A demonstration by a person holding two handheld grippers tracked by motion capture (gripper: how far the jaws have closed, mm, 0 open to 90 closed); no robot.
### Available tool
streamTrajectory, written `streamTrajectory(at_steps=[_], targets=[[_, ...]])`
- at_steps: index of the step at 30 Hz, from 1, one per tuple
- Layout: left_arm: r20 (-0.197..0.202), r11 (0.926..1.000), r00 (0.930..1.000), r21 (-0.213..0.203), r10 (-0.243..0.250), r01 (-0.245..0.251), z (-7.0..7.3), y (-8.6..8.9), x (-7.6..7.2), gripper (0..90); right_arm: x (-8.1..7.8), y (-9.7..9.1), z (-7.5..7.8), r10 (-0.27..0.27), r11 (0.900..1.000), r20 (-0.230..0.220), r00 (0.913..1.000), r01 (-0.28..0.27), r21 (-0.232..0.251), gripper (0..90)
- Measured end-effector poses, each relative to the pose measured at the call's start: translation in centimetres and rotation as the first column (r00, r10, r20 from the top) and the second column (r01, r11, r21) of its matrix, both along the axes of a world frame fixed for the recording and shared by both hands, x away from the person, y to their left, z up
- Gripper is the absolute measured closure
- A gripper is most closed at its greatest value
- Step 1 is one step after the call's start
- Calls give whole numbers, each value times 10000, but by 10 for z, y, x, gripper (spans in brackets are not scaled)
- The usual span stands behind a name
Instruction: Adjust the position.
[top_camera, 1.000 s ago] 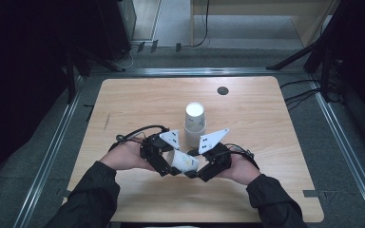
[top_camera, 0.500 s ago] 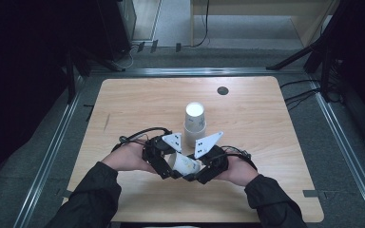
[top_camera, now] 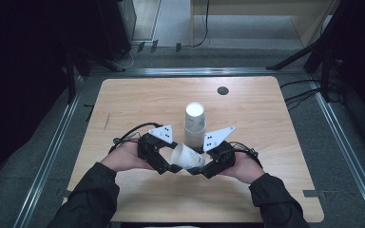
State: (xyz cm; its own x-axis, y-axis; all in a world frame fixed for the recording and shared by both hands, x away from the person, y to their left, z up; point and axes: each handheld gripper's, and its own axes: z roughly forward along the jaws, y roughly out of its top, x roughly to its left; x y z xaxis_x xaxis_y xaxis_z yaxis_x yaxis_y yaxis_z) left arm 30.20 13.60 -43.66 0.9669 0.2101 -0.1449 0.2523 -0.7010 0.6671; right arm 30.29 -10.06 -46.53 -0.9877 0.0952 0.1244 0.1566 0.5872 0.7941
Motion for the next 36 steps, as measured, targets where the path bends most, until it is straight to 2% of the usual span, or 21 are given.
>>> streamTrajectory(at_steps=[1,2,3,6,7,10,11,12,17,20,21,26,30,36], targets=[[-151,9999,9999,-107,48,-50,-1,0,0,168,1,-1,1,-73,10000,-69,9999,73,41,333],[-151,9999,9999,-107,48,-50,-1,0,0,168,1,-1,1,-73,10000,-69,9999,73,41,333],[-101,9995,9997,-221,228,-230,-2,1,-1,167,2,-3,2,-151,9998,-264,9995,155,148,332],[-113,9983,9992,-418,393,-398,-4,1,-1,161,3,-5,3,-204,9994,-318,9993,212,255,333],[-214,9961,9983,-695,538,-552,-5,1,-2,160,3,-6,3,-232,9992,-301,9993,242,313,332],[-281,9897,9965,-1178,783,-811,-5,2,-2,161,3,-7,4,-241,9990,-365,9990,254,371,333],[-281,9897,9965,-1178,783,-811,-5,2,-2,160,3,-7,4,-241,9990,-365,9990,254,371,333],[-398,9852,9952,-1430,894,-942,-5,2,-2,162,3,-8,4,-279,9986,-377,9989,295,430,332],[-412,9828,9955,-1608,855,-910,-5,1,-2,163,4,-8,4,-219,9975,-561,9982,256,666,333],[-590,9792,9950,-1818,803,-898,-4,1,-1,164,4,-7,3,-134,9979,-632,9979,174,630,332],[-624,9755,9948,-2004,802,-912,-4,1,-1,165,4,-6,2,-108,9978,-676,9977,152,642,332],[-529,9724,9950,-2134,850,-944,-3,0,-2,174,5,-4,2,-20,9969,-817,9967,84,785,333],[-511,9694,9951,-2270,842,-937,-2,1,-3,203,4,-2,1,21,9975,-808,9967,36,709,334],[-429,9703,9960,-2261,787,-864,-1,1,-4,229,3,-2,1,41,9975,-776,9970,14,707,336]])
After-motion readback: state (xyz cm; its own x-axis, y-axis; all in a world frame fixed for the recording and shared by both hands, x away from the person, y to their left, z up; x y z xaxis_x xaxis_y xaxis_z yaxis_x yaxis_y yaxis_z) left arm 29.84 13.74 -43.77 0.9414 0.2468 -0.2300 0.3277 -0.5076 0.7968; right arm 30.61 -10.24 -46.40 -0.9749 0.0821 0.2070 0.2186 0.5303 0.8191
